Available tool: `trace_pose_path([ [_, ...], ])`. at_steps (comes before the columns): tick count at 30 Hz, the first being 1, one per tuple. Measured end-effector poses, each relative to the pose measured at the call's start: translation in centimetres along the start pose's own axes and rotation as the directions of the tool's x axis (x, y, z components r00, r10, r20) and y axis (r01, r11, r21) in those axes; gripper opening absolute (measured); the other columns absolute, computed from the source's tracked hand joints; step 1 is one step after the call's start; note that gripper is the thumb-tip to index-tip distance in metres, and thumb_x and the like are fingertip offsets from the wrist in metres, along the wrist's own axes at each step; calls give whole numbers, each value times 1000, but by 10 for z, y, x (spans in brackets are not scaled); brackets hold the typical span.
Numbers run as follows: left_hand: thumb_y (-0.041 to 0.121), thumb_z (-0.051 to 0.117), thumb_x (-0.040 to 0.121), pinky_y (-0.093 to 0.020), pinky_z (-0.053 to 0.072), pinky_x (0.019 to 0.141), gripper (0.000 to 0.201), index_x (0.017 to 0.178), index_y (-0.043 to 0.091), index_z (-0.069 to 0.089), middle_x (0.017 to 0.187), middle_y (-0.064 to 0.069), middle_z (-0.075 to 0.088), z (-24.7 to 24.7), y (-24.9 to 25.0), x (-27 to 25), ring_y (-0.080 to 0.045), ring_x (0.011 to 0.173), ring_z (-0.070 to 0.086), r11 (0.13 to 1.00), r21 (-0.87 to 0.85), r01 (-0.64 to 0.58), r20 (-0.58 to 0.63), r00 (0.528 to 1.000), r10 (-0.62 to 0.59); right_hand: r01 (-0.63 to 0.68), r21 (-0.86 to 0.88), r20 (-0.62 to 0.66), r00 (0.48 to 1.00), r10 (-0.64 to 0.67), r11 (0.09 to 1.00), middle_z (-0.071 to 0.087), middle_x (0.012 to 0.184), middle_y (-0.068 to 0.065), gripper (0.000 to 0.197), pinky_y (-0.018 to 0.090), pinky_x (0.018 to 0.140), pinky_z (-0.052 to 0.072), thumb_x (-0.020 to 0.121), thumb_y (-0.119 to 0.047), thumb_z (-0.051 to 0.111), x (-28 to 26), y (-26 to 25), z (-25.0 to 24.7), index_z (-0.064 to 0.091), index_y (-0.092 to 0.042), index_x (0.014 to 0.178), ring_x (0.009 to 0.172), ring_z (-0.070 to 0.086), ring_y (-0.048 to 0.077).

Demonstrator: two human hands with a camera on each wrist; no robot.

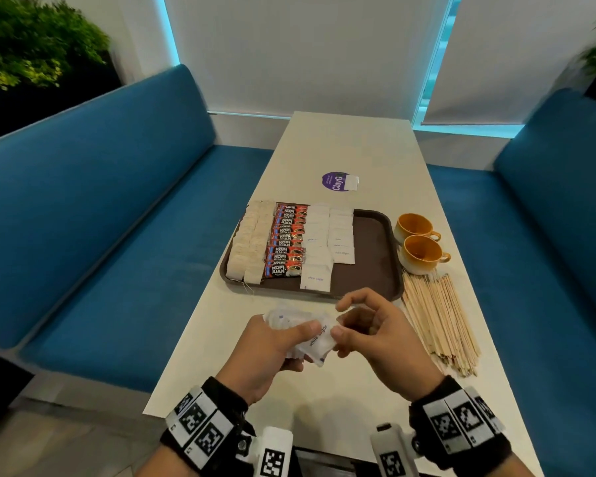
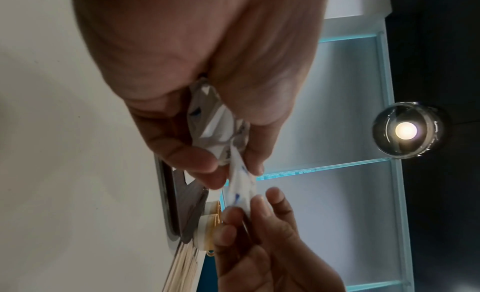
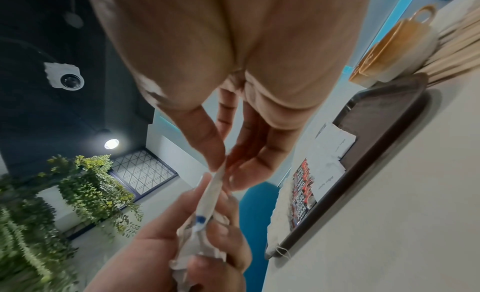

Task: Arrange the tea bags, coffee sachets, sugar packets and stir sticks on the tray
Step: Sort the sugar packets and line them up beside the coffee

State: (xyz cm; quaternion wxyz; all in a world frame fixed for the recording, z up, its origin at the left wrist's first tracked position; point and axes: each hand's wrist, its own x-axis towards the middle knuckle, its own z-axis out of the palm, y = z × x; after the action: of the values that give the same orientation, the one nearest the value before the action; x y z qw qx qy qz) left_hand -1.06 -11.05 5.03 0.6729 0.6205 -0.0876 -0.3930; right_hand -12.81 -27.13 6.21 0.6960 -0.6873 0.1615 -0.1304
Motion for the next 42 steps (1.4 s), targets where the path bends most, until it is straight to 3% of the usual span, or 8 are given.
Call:
trace_pose_path([
  [5, 24, 77, 86, -35, 53, 64, 24, 101, 6, 71, 95, -17, 76, 8, 2, 0, -28, 81, 72, 991, -132, 1, -35, 999, -5, -3, 31, 64, 998, 1, 1000, 69, 89, 30, 19, 41, 73, 60, 85, 13, 71, -7, 5, 0, 71, -1, 98, 74, 67, 35],
  [10, 13, 79, 79, -30, 55, 64, 33, 109, 1, 72, 101, -19, 73, 8, 2, -3, -24, 80, 66, 972, -234, 11, 63, 998, 4, 27, 83, -126, 992, -16, 996, 73, 91, 25, 31, 36, 75, 61, 82, 13, 74, -7, 6, -2, 79, -8, 104, 73, 69, 33],
  [16, 0, 76, 82, -29, 53, 66, 22, 103, 1, 73, 92, -19, 71, 8, -2, -1, -22, 75, 63, 982, -184, -48, 49, 997, 58, 16, 73, -119, 993, -7, 997, 76, 90, 15, 27, 35, 72, 61, 82, 7, 77, -9, 1, -6, 78, -7, 104, 73, 71, 32],
  [21, -13, 73, 79, -27, 54, 65, 31, 108, -3, 69, 88, -14, 73, 7, -4, 1, -18, 73, 66, 983, -163, -87, 46, 994, 96, 52, -22, -147, 988, -54, 998, 78, 89, 13, 26, 32, 78, 60, 80, 3, 81, -7, 3, -6, 83, -18, 96, 82, 73, 27],
  [25, -19, 71, 77, -26, 55, 63, 29, 94, 5, 70, 84, -11, 74, 7, -3, 0, -18, 72, 68, 983, -155, -97, 45, 993, 105, 32, -13, -132, 991, -34, 999, 75, 84, 15, 27, 30, 74, 60, 78, 5, 82, -8, -1, -10, 82, -13, 98, 74, 70, 26],
  [30, -8, 76, 79, -28, 53, 62, 17, 90, 4, 70, 79, -11, 69, 7, -4, 1, -21, 68, 62, 986, -142, -88, 32, 995, 94, 42, -70, -161, 986, -53, 997, 76, 95, 0, 30, 27, 69, 59, 77, 5, 82, -7, -5, -11, 81, -15, 100, 72, 69, 20],
  [38, -1, 73, 86, -28, 53, 64, 13, 97, 4, 68, 81, -11, 64, 1, -4, 10, -21, 70, 62, 980, -191, -55, -12, 998, 54, 13, -54, -207, 978, -24, 998, 78, 88, 8, 35, 29, 73, 61, 80, 1, 81, -6, -5, -25, 80, -20, 107, 79, 71, 31],
  [42, 19, 83, 72, -28, 54, 67, 34, 100, 4, 70, 88, -11, 66, 5, -2, 11, -23, 76, 62, 974, -229, -2, 41, 999, 12, 1, 0, -136, 991, -1, 1000, 78, 90, 12, 36, 28, 72, 59, 78, 0, 82, -7, -8, -21, 79, -17, 109, 75, 69, 30],
])
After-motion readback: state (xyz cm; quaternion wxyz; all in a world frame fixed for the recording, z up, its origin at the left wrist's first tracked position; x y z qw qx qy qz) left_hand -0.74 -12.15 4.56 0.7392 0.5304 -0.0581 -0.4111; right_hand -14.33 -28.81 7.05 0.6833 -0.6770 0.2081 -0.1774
